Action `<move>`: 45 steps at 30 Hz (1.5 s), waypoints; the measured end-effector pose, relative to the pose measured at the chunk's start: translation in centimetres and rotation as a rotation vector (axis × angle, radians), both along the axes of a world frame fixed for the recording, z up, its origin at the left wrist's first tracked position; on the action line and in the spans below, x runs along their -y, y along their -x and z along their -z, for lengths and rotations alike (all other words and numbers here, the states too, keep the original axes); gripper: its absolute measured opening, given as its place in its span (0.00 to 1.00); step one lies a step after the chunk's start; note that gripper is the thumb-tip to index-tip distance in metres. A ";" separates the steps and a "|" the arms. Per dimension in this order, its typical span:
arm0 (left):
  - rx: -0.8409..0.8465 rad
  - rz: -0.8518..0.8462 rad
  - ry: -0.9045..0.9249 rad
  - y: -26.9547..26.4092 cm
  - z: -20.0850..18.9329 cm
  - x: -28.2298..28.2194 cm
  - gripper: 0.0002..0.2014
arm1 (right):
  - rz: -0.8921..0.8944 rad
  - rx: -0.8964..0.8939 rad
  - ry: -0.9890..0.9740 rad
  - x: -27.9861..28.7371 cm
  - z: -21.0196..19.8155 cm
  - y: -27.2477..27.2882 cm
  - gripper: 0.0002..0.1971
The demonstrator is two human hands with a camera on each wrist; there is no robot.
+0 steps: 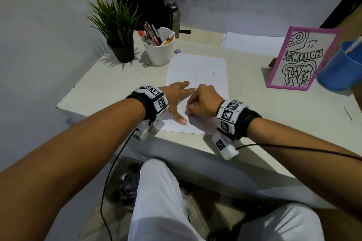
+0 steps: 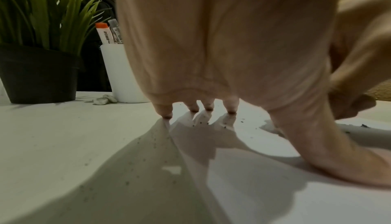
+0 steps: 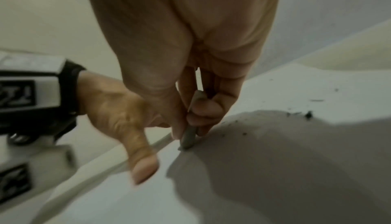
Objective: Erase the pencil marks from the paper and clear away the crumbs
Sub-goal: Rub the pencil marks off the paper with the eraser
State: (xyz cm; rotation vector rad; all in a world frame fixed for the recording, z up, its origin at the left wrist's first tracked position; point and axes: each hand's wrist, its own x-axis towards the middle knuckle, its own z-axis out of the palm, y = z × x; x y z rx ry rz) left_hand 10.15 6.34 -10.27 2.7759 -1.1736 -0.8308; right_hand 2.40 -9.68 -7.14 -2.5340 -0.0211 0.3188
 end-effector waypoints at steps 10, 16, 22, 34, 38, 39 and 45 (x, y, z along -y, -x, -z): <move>0.014 0.006 -0.088 -0.1 -0.1 0.6 0.69 | 0.022 -0.001 -0.001 1.6 -0.7 0.9 0.04; 0.021 0.010 -0.099 -0.1 0.0 0.5 0.70 | -0.074 -0.022 0.013 1.3 -0.8 1.5 0.04; 0.026 0.004 -0.114 0.0 -0.3 0.6 0.69 | -0.037 0.017 0.017 1.4 -0.6 1.4 0.04; 0.008 0.029 -0.103 0.1 -0.6 0.6 0.66 | 0.042 -0.003 0.076 3.8 -1.2 0.7 0.07; -0.003 0.013 -0.098 0.1 -0.7 0.3 0.67 | 0.129 0.076 0.080 4.8 -1.1 0.9 0.05; -0.015 0.009 -0.107 0.2 -1.0 0.4 0.67 | 0.126 0.084 0.081 4.8 -1.0 1.4 0.04; -0.004 -0.079 -0.057 1.4 -0.9 1.6 0.69 | 0.081 0.053 -0.029 1.6 -0.3 2.5 0.11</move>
